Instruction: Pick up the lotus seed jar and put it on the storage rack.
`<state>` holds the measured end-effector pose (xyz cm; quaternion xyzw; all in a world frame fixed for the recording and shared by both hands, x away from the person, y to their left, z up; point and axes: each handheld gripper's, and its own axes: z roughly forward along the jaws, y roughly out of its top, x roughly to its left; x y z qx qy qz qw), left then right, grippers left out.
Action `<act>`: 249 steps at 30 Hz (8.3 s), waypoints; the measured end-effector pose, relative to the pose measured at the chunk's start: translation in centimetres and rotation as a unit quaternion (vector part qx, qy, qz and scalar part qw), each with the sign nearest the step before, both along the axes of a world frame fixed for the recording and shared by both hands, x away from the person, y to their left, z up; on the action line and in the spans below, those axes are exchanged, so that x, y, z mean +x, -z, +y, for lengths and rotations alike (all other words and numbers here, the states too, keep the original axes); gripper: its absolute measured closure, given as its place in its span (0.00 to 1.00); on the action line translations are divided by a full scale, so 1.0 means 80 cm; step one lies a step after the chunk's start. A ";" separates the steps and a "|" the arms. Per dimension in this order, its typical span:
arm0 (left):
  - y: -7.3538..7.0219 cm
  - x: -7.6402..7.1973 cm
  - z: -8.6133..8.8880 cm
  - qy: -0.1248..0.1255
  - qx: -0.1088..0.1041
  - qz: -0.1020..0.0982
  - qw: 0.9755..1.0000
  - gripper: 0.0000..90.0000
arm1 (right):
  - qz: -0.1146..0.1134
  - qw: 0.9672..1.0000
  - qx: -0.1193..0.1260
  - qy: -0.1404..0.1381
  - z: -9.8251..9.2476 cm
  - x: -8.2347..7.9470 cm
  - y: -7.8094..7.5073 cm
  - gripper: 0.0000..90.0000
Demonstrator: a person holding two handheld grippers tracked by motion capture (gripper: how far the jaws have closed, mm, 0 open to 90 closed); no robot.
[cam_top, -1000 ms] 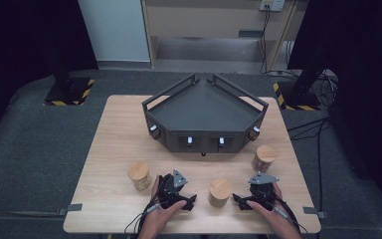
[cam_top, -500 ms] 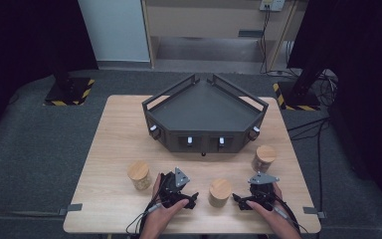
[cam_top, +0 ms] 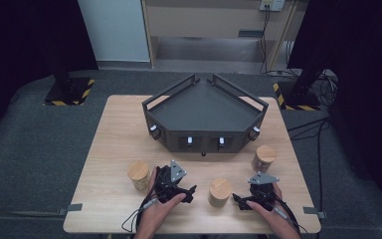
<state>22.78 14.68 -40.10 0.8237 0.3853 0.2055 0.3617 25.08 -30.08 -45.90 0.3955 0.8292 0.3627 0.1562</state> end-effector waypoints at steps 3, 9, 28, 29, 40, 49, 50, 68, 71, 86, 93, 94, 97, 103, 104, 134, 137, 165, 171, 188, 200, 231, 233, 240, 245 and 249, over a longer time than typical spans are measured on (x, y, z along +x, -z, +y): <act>-0.006 -0.001 0.003 -0.001 -0.004 -0.007 1.000 0.02 | 0.000 1.000 0.000 0.000 0.000 0.000 0.000 0.01; -0.019 -0.002 0.010 -0.010 -0.001 -0.018 1.000 0.03 | 0.000 1.000 0.000 0.000 0.000 0.000 0.000 0.01; -0.040 0.002 0.046 -0.027 -0.018 -0.042 0.999 0.03 | 0.000 1.000 0.000 0.004 0.001 -0.002 0.000 0.01; -0.040 0.002 0.049 -0.027 -0.018 -0.043 0.999 0.03 | 0.000 1.000 0.000 0.004 0.001 -0.002 0.000 0.01; -0.041 0.002 0.072 -0.039 -0.032 -0.058 0.997 0.02 | 0.000 1.000 0.000 0.008 0.002 -0.003 0.000 0.01; -0.034 0.004 0.087 -0.044 -0.040 -0.063 0.996 0.02 | 0.001 1.000 0.000 0.008 0.002 -0.003 0.000 0.00; -0.033 0.004 0.089 -0.045 -0.040 -0.064 0.996 0.02 | 0.001 1.000 0.000 0.007 0.002 -0.003 0.000 0.00; -0.008 -0.009 0.128 -0.071 -0.039 -0.068 0.994 0.03 | 0.001 1.000 0.000 0.007 0.002 -0.003 0.000 0.00; -0.001 -0.009 0.137 -0.081 -0.043 -0.063 0.994 0.03 | 0.001 1.000 0.000 0.007 0.002 -0.003 0.000 0.00; 0.029 -0.015 0.153 -0.093 -0.039 -0.054 0.993 0.03 | 0.001 1.000 0.000 0.007 0.002 -0.003 0.000 0.00; 0.040 -0.016 0.151 -0.088 -0.037 -0.050 0.994 0.04 | 0.001 1.000 0.000 0.007 0.002 -0.003 0.000 0.00; 0.042 -0.017 0.152 -0.089 -0.039 -0.050 0.994 0.04 | 0.001 1.000 0.000 0.007 0.002 -0.003 0.000 0.00; 0.046 -0.018 0.152 -0.091 -0.041 -0.052 0.994 0.05 | 0.001 1.000 0.000 0.007 0.002 -0.003 0.000 0.00; 0.056 -0.023 0.152 -0.096 -0.046 -0.059 0.993 0.12 | 0.001 1.000 0.000 0.007 0.002 -0.003 0.000 0.00; 0.057 -0.023 0.152 -0.096 -0.046 -0.060 0.993 0.12 | 0.001 1.000 0.000 0.007 0.002 -0.003 0.000 0.00; 0.046 -0.025 0.156 -0.053 -0.046 -0.069 0.995 0.27 | 0.001 1.000 0.000 0.007 0.002 -0.003 0.000 0.00; 0.039 -0.024 0.158 -0.043 -0.047 -0.071 0.995 0.27 | 0.001 1.000 0.000 0.007 0.002 -0.003 0.000 0.00; -0.010 0.007 0.159 0.034 -0.056 -0.075 0.995 0.27 | 0.001 1.000 0.000 0.007 0.002 -0.003 0.000 0.00; -0.019 0.015 0.158 0.044 -0.059 -0.074 0.994 0.27 | 0.001 1.000 0.001 0.007 0.002 -0.003 0.000 0.00; -0.042 0.033 0.156 0.076 -0.067 -0.075 0.992 0.27 | 0.001 1.000 0.001 0.007 0.002 -0.003 0.000 0.00; -0.066 0.043 0.158 0.081 -0.074 -0.085 0.990 0.27 | 0.001 1.000 0.001 0.007 0.002 -0.003 0.000 0.00; -0.129 0.086 0.145 0.105 -0.075 -0.101 0.987 0.27 | 0.001 1.000 0.000 0.007 0.002 -0.003 0.000 0.00; -0.134 0.090 0.146 0.104 -0.077 -0.102 0.986 0.27 | 0.001 1.000 0.000 0.007 0.002 -0.003 0.000 0.00; -0.147 0.104 0.147 0.109 -0.081 -0.104 0.985 0.27 | 0.001 1.000 0.000 0.006 0.001 -0.003 0.000 0.00; -0.152 0.114 0.145 0.115 -0.081 -0.102 0.985 0.27 | 0.001 1.000 0.000 0.006 0.001 -0.003 0.000 0.00; -0.153 0.123 0.143 0.121 -0.082 -0.100 0.984 0.27 | 0.001 1.000 0.001 0.007 0.001 -0.003 0.000 0.00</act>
